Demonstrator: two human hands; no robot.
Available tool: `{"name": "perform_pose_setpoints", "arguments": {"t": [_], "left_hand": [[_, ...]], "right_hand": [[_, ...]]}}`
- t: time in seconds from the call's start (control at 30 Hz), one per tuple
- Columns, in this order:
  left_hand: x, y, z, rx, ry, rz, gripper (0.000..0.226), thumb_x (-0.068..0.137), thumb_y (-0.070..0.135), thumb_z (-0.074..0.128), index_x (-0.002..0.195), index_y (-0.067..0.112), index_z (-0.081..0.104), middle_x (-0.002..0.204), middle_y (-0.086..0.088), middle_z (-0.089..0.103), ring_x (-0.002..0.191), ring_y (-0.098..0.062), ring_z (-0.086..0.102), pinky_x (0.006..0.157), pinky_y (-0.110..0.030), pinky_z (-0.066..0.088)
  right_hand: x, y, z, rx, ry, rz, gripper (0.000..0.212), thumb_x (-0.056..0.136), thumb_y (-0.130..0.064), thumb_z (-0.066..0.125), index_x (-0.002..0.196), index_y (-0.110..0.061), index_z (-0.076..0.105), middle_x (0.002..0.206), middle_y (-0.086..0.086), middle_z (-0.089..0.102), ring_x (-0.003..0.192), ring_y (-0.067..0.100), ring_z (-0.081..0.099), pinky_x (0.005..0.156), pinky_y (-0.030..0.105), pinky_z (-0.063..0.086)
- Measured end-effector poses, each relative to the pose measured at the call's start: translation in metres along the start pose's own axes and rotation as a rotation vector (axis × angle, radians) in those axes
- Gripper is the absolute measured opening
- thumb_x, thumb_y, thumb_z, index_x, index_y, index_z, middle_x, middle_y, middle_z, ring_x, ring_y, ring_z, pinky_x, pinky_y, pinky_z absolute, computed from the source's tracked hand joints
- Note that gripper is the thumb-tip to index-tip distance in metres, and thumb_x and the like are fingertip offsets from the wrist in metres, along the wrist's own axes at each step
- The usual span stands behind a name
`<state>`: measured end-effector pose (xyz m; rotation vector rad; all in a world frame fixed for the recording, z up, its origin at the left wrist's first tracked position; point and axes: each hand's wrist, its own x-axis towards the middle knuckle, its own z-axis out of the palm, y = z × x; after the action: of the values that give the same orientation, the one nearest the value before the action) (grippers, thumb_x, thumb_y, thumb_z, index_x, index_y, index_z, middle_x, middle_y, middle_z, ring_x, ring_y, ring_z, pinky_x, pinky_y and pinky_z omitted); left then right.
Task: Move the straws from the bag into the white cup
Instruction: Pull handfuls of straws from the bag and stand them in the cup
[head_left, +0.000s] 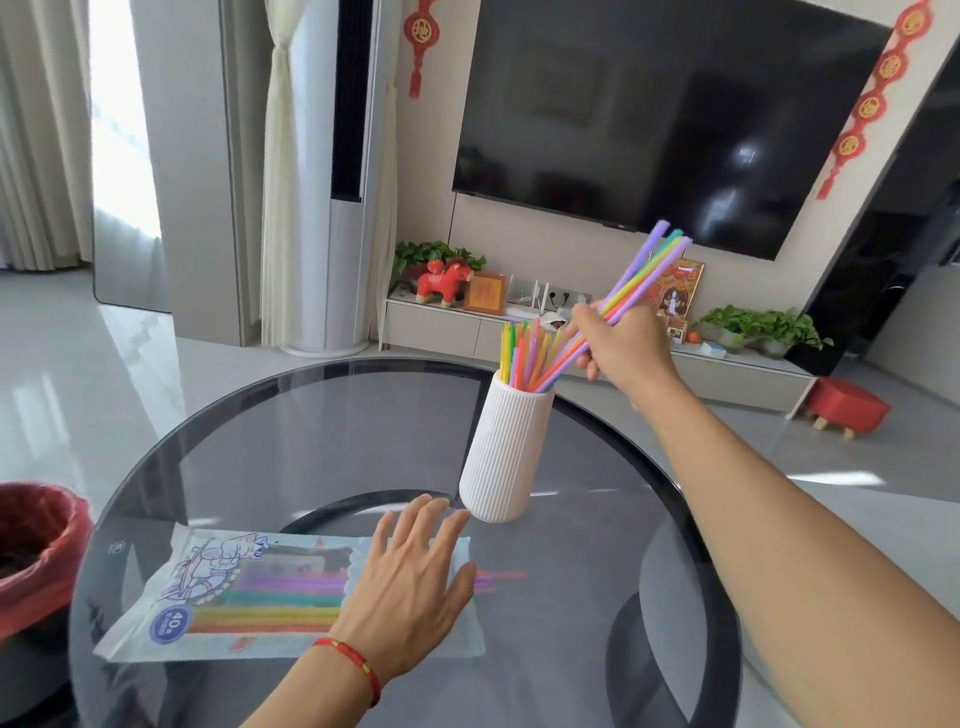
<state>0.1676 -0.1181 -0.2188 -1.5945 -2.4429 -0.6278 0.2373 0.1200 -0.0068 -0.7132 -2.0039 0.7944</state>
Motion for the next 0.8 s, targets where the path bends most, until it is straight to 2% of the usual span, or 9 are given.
{"name": "perform_pose_setpoints", "arguments": {"t": [0.1, 0.2, 0.3, 0.4, 0.5, 0.57, 0.63, 0.7, 0.8], "left_hand": [[-0.001, 0.001, 0.000, 0.008, -0.011, 0.007, 0.056, 0.099, 0.052, 0.029, 0.147, 0.026, 0.043, 0.150, 0.000, 0.045, 0.145, -0.026, 0.036, 0.117, -0.051, 0.034], [0.000, 0.000, 0.002, 0.033, -0.035, 0.000, 0.056, 0.101, 0.053, 0.026, 0.152, 0.030, 0.030, 0.158, 0.004, 0.032, 0.151, -0.021, 0.022, 0.122, -0.048, 0.024], [0.001, -0.001, 0.002, 0.027, -0.041, -0.008, 0.055, 0.103, 0.053, 0.026, 0.154, 0.032, 0.023, 0.160, 0.006, 0.026, 0.152, -0.018, 0.015, 0.124, -0.046, 0.018], [0.001, 0.000, 0.000, 0.010, -0.047, -0.016, 0.055, 0.103, 0.052, 0.027, 0.154, 0.032, 0.024, 0.161, 0.006, 0.026, 0.153, -0.019, 0.015, 0.125, -0.046, 0.018], [0.000, 0.001, 0.000, 0.005, -0.047, -0.023, 0.055, 0.103, 0.052, 0.029, 0.154, 0.031, 0.025, 0.161, 0.005, 0.027, 0.152, -0.020, 0.017, 0.125, -0.047, 0.019], [0.000, 0.001, 0.000, 0.003, -0.043, -0.023, 0.055, 0.103, 0.052, 0.029, 0.153, 0.032, 0.025, 0.160, 0.006, 0.027, 0.152, -0.019, 0.017, 0.125, -0.046, 0.018], [-0.001, 0.000, 0.001, 0.002, -0.041, -0.022, 0.054, 0.102, 0.052, 0.029, 0.153, 0.032, 0.025, 0.159, 0.006, 0.028, 0.152, -0.019, 0.017, 0.125, -0.045, 0.018], [-0.001, -0.001, 0.000, -0.014, -0.030, -0.023, 0.054, 0.102, 0.051, 0.031, 0.152, 0.031, 0.028, 0.158, 0.006, 0.030, 0.151, -0.019, 0.020, 0.125, -0.045, 0.020], [-0.002, -0.001, 0.000, -0.030, -0.011, -0.011, 0.054, 0.101, 0.049, 0.030, 0.151, 0.030, 0.032, 0.155, 0.006, 0.033, 0.150, -0.019, 0.022, 0.123, -0.045, 0.023]], "right_hand": [[-0.003, -0.007, 0.015, -0.185, -0.122, 0.046, 0.037, 0.093, -0.038, 0.069, 0.082, -0.004, 0.074, 0.060, 0.005, 0.067, 0.043, 0.012, 0.058, 0.052, 0.029, 0.051], [-0.002, -0.014, 0.019, -0.170, 0.070, -0.021, 0.038, 0.085, -0.047, 0.075, 0.095, -0.010, 0.073, 0.081, -0.001, 0.071, 0.069, 0.012, 0.062, 0.062, 0.028, 0.046], [-0.002, -0.020, 0.016, -0.139, 0.205, -0.241, 0.065, 0.085, -0.035, 0.081, 0.138, -0.013, 0.049, 0.128, 0.004, 0.059, 0.107, 0.018, 0.059, 0.083, 0.014, 0.048], [-0.005, -0.016, 0.020, -0.172, 0.028, -0.367, 0.075, 0.096, -0.021, 0.073, 0.159, -0.019, 0.032, 0.156, 0.011, 0.047, 0.139, 0.024, 0.049, 0.109, 0.034, 0.044], [-0.010, -0.010, 0.026, -0.144, -0.112, -0.309, 0.053, 0.105, -0.023, 0.060, 0.156, -0.018, 0.043, 0.155, 0.006, 0.053, 0.138, 0.021, 0.053, 0.112, 0.042, 0.048], [-0.012, -0.009, 0.027, -0.098, -0.098, -0.256, 0.058, 0.105, -0.025, 0.061, 0.158, -0.018, 0.039, 0.155, 0.005, 0.054, 0.134, 0.020, 0.057, 0.106, 0.039, 0.052], [-0.011, -0.013, 0.025, -0.014, 0.029, -0.275, 0.078, 0.099, -0.024, 0.071, 0.162, -0.019, 0.025, 0.160, 0.003, 0.046, 0.132, 0.010, 0.054, 0.100, 0.028, 0.048], [-0.007, -0.019, 0.021, 0.047, 0.180, -0.364, 0.092, 0.093, -0.023, 0.078, 0.163, -0.015, 0.019, 0.155, 0.002, 0.046, 0.117, -0.007, 0.057, 0.097, 0.027, 0.052], [0.000, -0.026, 0.018, 0.049, 0.313, -0.456, 0.083, 0.097, -0.028, 0.072, 0.162, -0.014, 0.023, 0.139, 0.013, 0.064, 0.097, 0.006, 0.073, 0.086, 0.026, 0.060]]}}
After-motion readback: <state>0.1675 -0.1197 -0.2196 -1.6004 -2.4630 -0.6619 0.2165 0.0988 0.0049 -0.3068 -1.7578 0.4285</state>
